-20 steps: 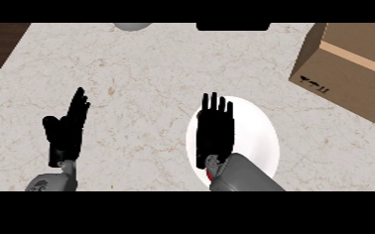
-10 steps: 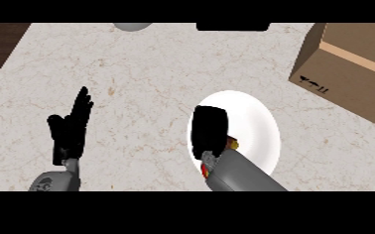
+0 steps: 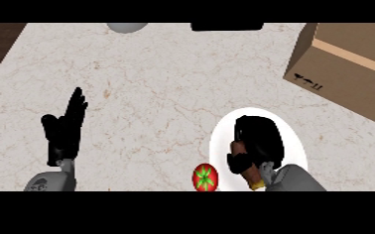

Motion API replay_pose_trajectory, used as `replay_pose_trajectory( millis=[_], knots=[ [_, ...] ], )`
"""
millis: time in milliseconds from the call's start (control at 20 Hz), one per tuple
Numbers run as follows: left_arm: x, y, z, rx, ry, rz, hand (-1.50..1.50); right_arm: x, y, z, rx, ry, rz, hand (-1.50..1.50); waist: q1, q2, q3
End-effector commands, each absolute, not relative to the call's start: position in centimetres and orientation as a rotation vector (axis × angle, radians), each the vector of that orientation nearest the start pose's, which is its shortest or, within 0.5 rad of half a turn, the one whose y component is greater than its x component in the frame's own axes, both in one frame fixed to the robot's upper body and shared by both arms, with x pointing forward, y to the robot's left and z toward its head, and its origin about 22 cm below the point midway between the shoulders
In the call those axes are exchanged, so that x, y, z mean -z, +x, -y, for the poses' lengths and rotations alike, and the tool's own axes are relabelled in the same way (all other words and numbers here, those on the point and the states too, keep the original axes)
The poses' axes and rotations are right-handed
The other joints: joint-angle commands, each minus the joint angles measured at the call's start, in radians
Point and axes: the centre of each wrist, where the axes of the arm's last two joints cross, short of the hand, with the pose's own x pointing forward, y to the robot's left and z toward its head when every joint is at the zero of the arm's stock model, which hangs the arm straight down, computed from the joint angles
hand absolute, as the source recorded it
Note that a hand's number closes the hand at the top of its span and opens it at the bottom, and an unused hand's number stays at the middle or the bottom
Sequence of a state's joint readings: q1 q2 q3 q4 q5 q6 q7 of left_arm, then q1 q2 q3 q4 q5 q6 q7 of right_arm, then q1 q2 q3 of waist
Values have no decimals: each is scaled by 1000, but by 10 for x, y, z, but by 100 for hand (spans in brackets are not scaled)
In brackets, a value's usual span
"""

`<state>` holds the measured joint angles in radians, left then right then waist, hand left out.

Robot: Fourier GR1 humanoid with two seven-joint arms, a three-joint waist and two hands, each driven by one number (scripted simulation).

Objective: Pick the sweet potato from the plate and place it in the cardboard box

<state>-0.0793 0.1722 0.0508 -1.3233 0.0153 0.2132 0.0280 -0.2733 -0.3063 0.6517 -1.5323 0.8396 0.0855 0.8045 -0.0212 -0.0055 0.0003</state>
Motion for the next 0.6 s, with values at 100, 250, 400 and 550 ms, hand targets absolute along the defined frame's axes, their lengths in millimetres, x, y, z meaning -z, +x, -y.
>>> replay_pose_trajectory(
  millis=[100, 250, 400, 550],
  knots=[
    [41, 256, -277, -61, 307, 1394, 0, -59, 223, 202, -1197, -883, 1053, 150, 12, 4, -1],
    [35, 259, -280, -70, 331, 1373, 0, -66, 207, 228, -1214, -902, 1113, 150, 7, 3, -1],
    [32, 260, -267, -72, 322, 1381, 0, -111, 205, 240, -1212, -941, 1191, 150, 2, 1, -1],
    [28, 270, -275, -70, 311, 1385, 0, -139, 195, 220, -1123, -975, 1259, 150, 10, 3, -1]
  ],
)
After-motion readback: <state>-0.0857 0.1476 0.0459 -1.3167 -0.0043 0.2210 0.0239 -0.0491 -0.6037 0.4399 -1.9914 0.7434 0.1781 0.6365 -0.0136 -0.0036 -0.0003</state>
